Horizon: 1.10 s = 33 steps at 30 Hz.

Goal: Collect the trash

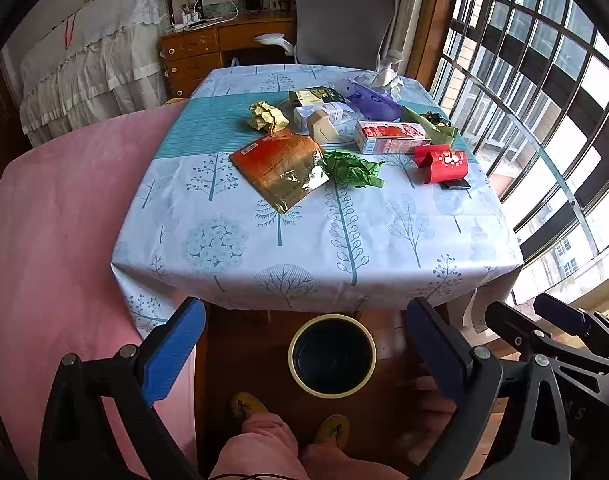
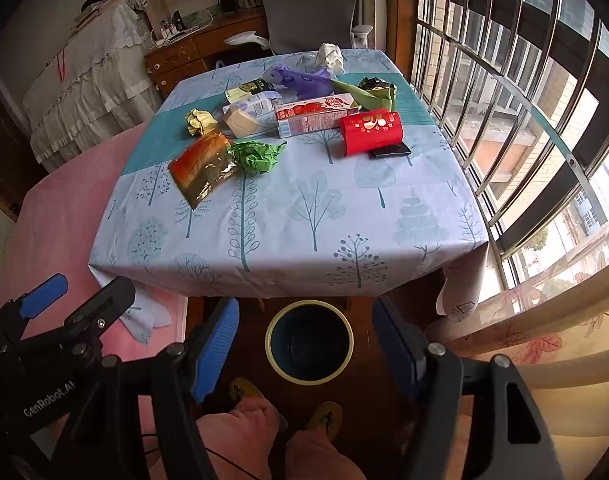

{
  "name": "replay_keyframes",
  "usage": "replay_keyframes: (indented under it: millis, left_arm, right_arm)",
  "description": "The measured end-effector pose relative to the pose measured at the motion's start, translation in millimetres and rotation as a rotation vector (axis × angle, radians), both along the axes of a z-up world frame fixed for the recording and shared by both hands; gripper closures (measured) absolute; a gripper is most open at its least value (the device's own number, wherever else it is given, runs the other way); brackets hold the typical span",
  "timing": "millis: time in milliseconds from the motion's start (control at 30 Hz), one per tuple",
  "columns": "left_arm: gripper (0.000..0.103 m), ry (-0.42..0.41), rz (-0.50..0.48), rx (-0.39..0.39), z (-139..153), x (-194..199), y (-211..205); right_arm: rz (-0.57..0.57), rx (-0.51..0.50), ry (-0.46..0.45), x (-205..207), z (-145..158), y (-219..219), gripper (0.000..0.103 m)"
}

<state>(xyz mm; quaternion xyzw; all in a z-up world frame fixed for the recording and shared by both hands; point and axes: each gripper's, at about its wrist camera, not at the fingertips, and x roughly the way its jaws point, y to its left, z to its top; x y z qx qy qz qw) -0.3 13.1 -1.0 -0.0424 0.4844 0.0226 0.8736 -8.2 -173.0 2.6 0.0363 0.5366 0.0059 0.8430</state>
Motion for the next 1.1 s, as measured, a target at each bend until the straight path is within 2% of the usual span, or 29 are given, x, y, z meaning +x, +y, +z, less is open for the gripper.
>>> replay_keyframes:
  millis: [1100]
  left_arm:
    - [0.004,-0.035,0.035,0.028,10.9,-4.6,-1.9]
  right_arm:
    - [0.034,0.035,-0.038,-0.9,8.1,-3.5,0.033]
